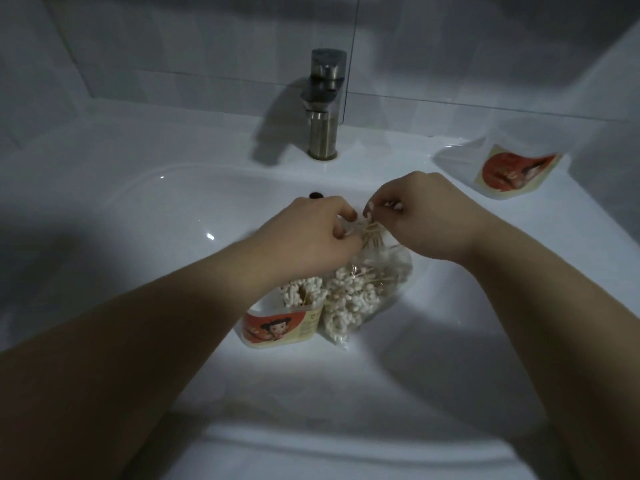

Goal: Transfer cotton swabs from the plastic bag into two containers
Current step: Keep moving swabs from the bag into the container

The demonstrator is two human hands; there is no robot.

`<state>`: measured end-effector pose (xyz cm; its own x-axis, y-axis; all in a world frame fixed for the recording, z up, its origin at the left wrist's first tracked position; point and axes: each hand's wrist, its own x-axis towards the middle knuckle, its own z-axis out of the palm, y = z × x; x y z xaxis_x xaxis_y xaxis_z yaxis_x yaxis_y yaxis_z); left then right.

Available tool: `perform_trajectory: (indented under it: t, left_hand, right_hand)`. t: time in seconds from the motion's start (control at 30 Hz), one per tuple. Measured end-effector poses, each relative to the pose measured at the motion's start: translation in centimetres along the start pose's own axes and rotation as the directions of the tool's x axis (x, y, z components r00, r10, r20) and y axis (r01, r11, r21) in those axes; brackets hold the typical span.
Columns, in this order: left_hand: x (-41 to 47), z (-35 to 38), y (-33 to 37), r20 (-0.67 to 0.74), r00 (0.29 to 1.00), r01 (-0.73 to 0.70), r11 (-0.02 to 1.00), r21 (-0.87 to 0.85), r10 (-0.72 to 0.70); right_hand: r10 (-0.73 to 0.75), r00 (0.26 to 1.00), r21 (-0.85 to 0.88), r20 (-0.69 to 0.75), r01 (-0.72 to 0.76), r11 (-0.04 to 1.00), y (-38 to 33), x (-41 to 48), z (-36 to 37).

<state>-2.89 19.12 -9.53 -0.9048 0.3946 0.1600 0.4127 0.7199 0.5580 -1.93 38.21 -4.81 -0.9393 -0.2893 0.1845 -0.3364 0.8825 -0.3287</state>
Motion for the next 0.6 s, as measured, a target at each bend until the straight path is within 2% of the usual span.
perform_trajectory:
  t: [0.07,0.23,0.37,0.5,0.6]
  left_hand:
    - [-0.03,0.06,-0.08,0.012,1.000,-0.009,1.000,0.015,0.009]
    - [-0.11,0.13,-0.13,0.024,0.999,-0.034,0.998,0.045,0.033]
    - [0.12,0.26,0.10,0.004,0.999,-0.047,0.999,-0.001,0.048]
    - [0.13,0.32,0.13,0.042,0.999,0.032,0.994,-0.108,-0.028]
    - [0.10,0.55,0.56,0.106,0.989,0.129,0.954,-0.272,-0.104]
  right_hand:
    - [0.020,1.000,0.004,-0.020,-0.020,1.000,0.18,0.02,-0.16]
    - [0.017,0.997,0.021,0.075,-0.019,1.000,0.28,-0.15,0.02]
    - [0.008,1.000,0.123,0.019,-0.010,0.992,-0.01,-0.03,0.02]
    - [0.043,0.999,0.177,0.030,-0.048,0.983,0.11,0.08,0.10]
    - [0.073,0.997,0.225,0.026,-0.077,0.971,0.28,0.15,0.20]
